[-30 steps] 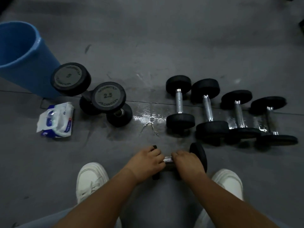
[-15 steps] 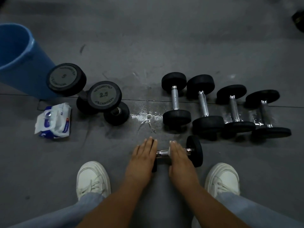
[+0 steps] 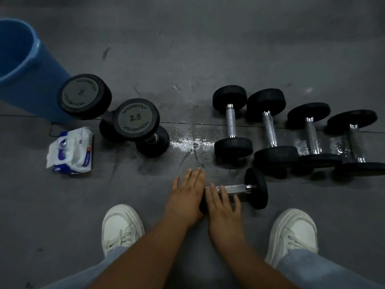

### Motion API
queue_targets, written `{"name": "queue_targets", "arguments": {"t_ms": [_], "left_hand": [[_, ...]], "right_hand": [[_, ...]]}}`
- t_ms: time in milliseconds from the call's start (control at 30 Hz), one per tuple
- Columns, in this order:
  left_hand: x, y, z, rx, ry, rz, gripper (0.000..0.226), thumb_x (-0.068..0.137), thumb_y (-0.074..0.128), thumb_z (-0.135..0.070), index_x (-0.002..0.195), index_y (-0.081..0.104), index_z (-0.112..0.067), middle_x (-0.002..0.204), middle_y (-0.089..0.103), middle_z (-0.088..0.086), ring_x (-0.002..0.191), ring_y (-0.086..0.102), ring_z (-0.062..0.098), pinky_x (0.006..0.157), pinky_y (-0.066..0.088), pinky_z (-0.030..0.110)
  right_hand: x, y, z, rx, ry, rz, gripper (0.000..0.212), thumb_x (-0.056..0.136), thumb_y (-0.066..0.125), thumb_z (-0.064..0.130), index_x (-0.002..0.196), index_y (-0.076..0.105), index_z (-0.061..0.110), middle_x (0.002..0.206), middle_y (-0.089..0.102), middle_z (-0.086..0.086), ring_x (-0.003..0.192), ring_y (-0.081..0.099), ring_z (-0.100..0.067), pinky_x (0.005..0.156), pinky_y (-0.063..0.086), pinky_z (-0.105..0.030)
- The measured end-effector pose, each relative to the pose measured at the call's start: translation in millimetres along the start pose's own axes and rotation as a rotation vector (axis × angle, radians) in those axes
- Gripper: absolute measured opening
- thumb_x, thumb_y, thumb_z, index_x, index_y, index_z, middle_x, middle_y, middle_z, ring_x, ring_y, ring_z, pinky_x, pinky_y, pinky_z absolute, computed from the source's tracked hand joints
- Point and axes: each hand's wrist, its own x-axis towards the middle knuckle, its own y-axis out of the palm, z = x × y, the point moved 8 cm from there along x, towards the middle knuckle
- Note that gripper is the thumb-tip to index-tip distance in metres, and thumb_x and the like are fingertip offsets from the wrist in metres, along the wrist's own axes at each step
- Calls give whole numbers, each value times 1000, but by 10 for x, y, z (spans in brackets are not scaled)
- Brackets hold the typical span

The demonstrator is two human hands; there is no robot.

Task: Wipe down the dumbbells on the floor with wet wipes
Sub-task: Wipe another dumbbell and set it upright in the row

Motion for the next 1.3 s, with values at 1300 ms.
{"name": "queue_targets", "arguments": {"t_ms": [1300], "left_hand": [[-57, -7, -50, -48, -16, -45, 91, 89, 60, -34, 156, 0, -21, 165, -5, -5, 152, -3, 16, 121, 2, 45]], "right_hand": [[-53, 402, 254, 2121, 1299, 108, 20, 98, 46, 11, 91, 63, 4, 82, 67, -13, 76, 62, -24, 66, 50, -32]]}}
